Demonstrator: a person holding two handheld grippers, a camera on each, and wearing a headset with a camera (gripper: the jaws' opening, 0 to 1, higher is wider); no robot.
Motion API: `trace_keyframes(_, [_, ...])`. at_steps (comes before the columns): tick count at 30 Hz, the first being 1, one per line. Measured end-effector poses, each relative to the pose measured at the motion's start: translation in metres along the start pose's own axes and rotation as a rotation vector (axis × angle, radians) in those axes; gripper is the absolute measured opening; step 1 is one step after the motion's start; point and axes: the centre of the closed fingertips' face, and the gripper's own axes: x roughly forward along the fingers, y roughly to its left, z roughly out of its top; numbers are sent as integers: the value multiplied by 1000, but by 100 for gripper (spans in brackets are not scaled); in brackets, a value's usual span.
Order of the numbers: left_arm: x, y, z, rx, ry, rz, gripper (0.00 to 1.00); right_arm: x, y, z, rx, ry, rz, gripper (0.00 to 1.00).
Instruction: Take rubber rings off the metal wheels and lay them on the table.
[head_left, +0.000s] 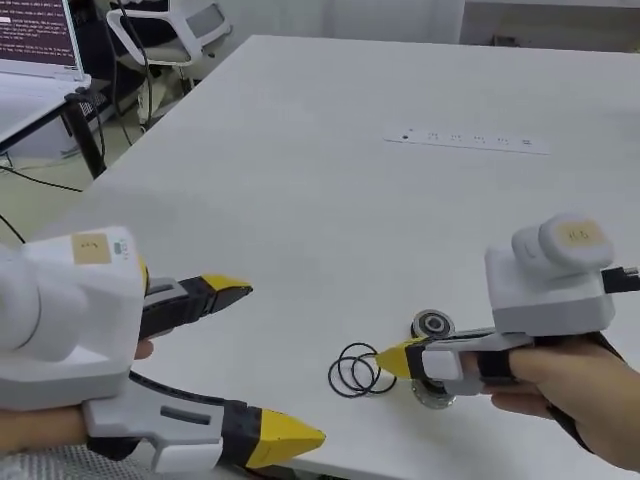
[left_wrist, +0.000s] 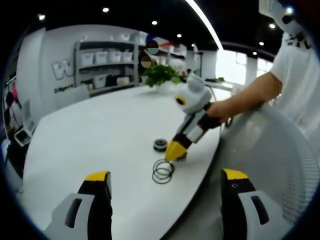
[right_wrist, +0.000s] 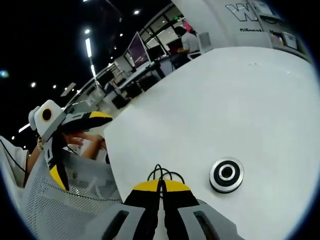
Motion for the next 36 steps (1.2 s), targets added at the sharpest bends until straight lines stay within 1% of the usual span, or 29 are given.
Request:
trace_keyframes(7, [0, 0, 0, -7, -1, 2, 91, 1, -1, -3, -32, 15, -19, 0])
trace_keyframes(13, [0, 0, 1, -17, -12, 2, 91, 1, -3, -4, -58, 28, -32, 0])
trace_keyframes(18, [0, 0, 1, -21, -10, 2, 91, 1, -2, -5, -63, 32, -35, 0])
trace_keyframes(22, [0, 1, 0, -30, -6, 4, 90, 1, -2, -7, -95, 48, -44, 1])
trace_keyframes(26, [0, 0, 0, -30, -8, 4, 90, 1, -2, -7, -107, 54, -46, 2])
trace_keyframes(29, [0, 0, -1, -29, -4, 4, 90, 2, -2, -9, -123, 69, -52, 2])
trace_keyframes(36, [0, 1, -1, -35, -7, 7, 89, 1, -3, -11, -122, 84, -58, 3])
